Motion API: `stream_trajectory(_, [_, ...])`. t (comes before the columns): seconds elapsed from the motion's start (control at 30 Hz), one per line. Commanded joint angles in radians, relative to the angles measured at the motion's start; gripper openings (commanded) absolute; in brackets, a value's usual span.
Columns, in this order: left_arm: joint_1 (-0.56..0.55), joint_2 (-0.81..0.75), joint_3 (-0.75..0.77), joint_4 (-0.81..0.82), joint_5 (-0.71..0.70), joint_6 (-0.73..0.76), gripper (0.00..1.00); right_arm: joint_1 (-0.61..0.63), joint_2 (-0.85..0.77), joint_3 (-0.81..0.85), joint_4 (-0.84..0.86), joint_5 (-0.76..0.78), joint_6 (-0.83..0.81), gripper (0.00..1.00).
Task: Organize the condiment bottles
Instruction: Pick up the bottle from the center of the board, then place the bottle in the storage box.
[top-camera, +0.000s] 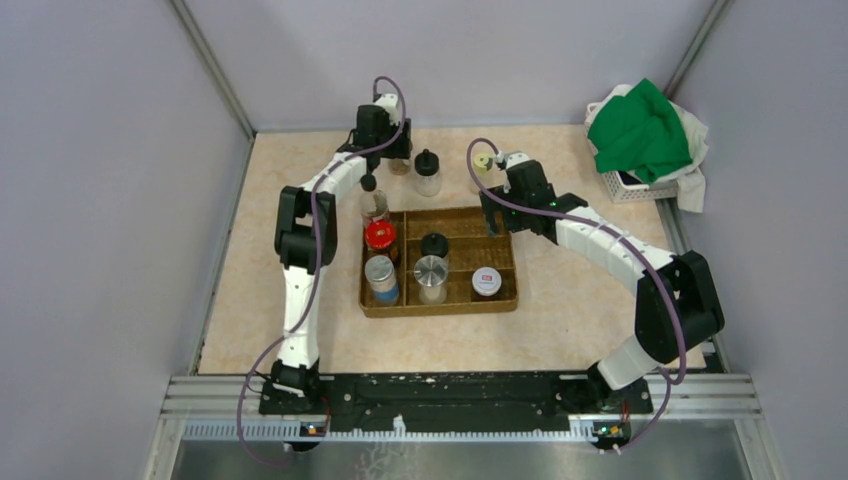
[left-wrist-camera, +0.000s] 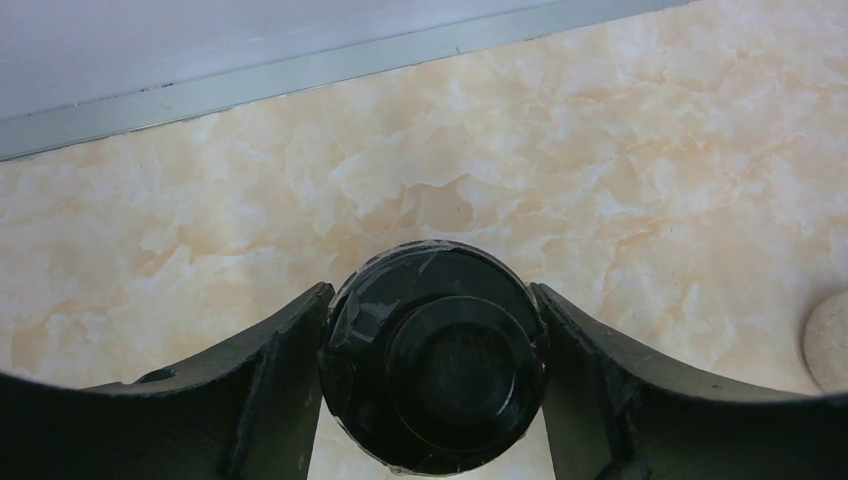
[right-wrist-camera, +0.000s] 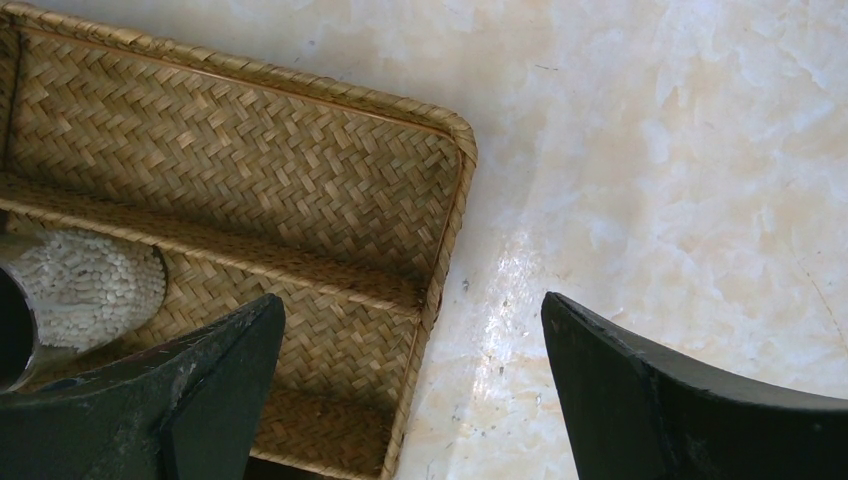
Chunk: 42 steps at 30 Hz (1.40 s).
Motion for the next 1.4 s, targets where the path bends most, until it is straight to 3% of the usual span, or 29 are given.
stream_trajectory(0.0, [0.006,-0.058,-0.041,0.047,-0.019,-0.006,0.68,-0.006,0.017,0.003,0.043,-0.011,-0.009,0.98])
stream_trajectory(0.23, [0.007,-0.118,-0.092,0.074,-0.043,0.012,0.67,-0.006,0.011,0.007,0.039,-0.016,-0.006,0.98])
stream_trajectory(0.5, [0.021,-0.17,-0.081,0.037,-0.061,0.029,0.59,-0.006,-0.016,-0.002,0.036,-0.035,0.009,0.98])
stream_trajectory(1.37, [0.036,-0.465,-0.112,-0.081,-0.088,0.044,0.58,-0.008,-0.169,-0.031,-0.022,-0.05,0.038,0.98])
